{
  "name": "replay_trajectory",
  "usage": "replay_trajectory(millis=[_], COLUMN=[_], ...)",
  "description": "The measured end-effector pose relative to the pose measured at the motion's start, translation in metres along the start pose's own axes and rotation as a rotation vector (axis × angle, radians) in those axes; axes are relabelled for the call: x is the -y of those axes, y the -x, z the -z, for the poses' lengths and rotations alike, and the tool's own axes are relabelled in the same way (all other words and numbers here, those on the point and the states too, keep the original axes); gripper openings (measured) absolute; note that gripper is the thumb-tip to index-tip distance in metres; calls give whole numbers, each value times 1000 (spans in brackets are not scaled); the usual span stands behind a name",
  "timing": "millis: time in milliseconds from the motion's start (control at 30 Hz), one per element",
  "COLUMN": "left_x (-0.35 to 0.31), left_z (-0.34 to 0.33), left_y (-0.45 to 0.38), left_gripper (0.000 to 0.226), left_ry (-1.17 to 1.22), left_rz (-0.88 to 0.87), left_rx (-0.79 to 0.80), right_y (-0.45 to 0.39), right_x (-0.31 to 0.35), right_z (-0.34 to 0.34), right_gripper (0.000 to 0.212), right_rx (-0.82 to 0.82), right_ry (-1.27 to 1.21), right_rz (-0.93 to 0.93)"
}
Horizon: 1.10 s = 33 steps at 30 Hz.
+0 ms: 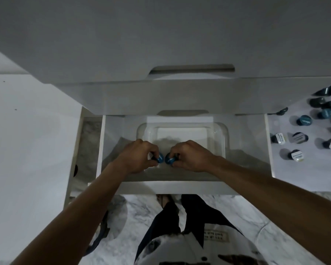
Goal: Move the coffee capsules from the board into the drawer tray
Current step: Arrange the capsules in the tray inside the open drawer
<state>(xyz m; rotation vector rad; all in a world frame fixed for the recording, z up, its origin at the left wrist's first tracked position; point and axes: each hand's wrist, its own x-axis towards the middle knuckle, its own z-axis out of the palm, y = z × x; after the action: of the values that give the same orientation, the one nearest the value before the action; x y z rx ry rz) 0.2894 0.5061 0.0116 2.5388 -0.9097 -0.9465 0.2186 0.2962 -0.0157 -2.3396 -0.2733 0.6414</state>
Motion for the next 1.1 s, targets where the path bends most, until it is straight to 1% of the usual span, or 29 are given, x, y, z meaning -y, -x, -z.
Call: replay_trajectory(millis=[133,300,433,567,667,800,1000,1100], left_x=[5,11,12,9,8,8,11,11], left_z=[-5,-6,-7,-5,-4,-3,-5,-2], left_y=[0,3,1,1,0,2,7,11], left_gripper=[18,26,6,17,12,18,32,37], left_ry=[-23,-41,-54,-63,-88,-94,-70,-75], left_rz=[13,39,31,8,-4,-9,4,-4], left_rx=[21,96,78,115,123,128,89,48], right_y=[-2,0,-2,-6,-7,-6,-1,2], right_x=[-1,-4,-4,2,5,6,9,12], right_z=[-6,-7,-10,-12,-13,-14,-11,-8], right_gripper=[17,24,22,18,16,14,15,21], right_rx=[0,43,60,78,95,112,107,56], right_ry=[13,-9,-44,-42,-34,-42,-64,-78], right_rz=[32,-2,-35,-22,-22,-38,-77,-85])
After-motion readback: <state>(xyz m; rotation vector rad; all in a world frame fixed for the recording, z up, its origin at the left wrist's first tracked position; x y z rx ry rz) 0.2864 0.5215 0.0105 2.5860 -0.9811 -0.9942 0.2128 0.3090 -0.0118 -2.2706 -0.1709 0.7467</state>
